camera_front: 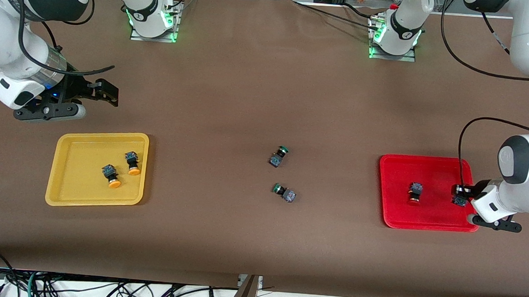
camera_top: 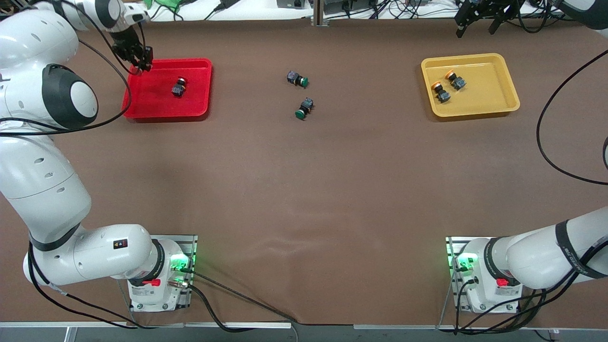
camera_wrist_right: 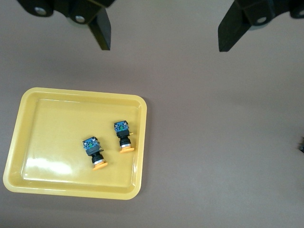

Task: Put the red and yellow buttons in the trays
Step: 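Carry the red button to the red tray with the left gripper, then lower the red button into the red tray and open the left gripper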

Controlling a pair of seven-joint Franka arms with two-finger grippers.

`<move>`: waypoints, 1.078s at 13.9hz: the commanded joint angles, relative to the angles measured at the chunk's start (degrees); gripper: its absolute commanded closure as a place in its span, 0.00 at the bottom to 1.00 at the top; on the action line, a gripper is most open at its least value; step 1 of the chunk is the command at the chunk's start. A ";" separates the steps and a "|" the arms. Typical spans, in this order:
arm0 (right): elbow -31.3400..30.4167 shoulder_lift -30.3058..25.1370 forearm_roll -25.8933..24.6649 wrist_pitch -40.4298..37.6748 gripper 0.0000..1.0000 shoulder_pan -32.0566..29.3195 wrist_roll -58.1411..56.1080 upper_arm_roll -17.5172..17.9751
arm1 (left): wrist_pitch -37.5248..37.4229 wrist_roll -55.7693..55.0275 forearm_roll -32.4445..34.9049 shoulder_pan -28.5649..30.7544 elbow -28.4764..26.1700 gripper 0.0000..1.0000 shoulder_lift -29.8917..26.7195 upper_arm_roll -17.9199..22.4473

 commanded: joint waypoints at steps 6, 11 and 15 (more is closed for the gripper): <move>1.02 0.17 -1.07 -0.44 0.00 -1.67 1.06 2.33 | 9.97 4.17 1.21 1.46 -8.29 0.00 -0.55 -1.07; 0.94 0.17 -0.72 -0.79 0.00 -2.02 0.27 1.97 | -2.30 9.20 0.25 0.59 -5.57 0.00 -8.62 -1.95; 0.94 0.08 -0.98 -0.88 0.00 -1.84 0.62 2.06 | -16.44 4.55 0.33 0.32 1.62 0.00 -15.13 -6.07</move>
